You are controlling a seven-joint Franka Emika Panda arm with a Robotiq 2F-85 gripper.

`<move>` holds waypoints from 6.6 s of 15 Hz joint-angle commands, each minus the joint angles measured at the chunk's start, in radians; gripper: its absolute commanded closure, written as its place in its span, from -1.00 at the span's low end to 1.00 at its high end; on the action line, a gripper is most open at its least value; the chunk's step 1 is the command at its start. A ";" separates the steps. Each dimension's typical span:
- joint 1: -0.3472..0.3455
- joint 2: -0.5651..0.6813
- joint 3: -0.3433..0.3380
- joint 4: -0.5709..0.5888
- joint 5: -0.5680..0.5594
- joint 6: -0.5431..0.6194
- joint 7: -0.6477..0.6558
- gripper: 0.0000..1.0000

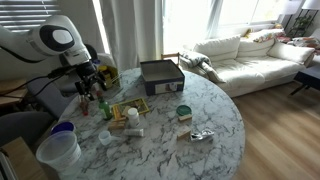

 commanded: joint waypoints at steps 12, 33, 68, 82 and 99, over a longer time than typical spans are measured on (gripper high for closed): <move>0.007 -0.008 -0.009 0.095 0.149 -0.104 -0.284 -1.00; -0.010 0.076 -0.073 0.119 0.322 -0.088 -0.504 -0.28; 0.038 -0.003 -0.020 0.387 0.285 -0.075 -0.792 0.84; 0.099 0.063 0.024 0.485 0.378 -0.033 -1.168 0.37; 0.127 0.206 0.024 0.550 0.354 -0.056 -1.415 0.84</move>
